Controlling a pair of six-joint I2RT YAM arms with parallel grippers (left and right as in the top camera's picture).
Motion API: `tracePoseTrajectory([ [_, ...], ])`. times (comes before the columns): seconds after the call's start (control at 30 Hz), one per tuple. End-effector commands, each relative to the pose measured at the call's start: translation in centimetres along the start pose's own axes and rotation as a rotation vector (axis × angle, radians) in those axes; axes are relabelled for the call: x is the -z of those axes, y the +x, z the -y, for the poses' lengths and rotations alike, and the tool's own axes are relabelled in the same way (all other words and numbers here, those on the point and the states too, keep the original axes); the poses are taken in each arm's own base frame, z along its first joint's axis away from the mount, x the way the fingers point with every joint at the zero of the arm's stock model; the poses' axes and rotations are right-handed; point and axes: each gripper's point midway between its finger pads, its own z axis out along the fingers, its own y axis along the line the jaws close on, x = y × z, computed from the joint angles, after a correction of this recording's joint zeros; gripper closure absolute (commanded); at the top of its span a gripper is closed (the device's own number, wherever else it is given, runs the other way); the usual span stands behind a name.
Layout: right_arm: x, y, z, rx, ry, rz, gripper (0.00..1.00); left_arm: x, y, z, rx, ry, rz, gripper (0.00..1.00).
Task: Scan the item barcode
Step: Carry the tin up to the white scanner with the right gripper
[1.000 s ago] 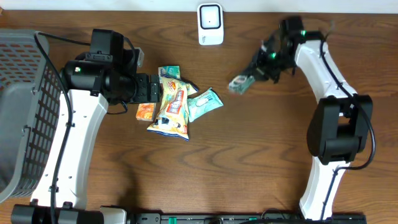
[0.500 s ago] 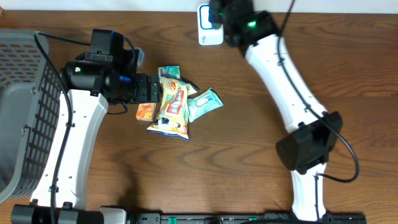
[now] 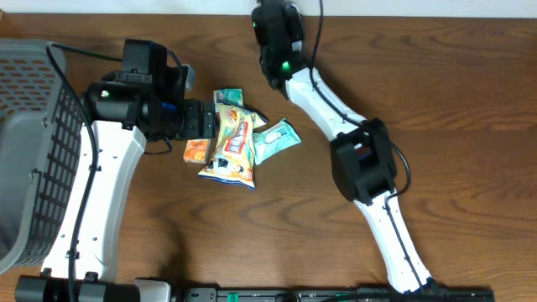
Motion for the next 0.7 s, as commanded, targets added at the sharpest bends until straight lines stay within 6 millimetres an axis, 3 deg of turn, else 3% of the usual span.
tracePoseTrajectory([
  [0.0,1.1,-3.5,1.4,0.017,0.035,0.066,0.99,-0.3,0.2,-0.1,-0.01,0.006,-0.012,0.06],
  [0.37,1.8,-4.7,1.0,-0.001,0.028,0.096,0.99,-0.3,0.2,-0.1,-0.01,0.006,-0.011,0.06],
  [0.57,4.3,-8.3,1.6,-0.045,-0.017,0.122,0.99,-0.3,0.2,-0.1,-0.01,0.006,-0.011,0.06],
  [0.67,6.3,-10.6,3.1,-0.136,-0.095,0.098,0.99,-0.3,0.2,-0.1,-0.01,0.006,-0.011,0.06],
])
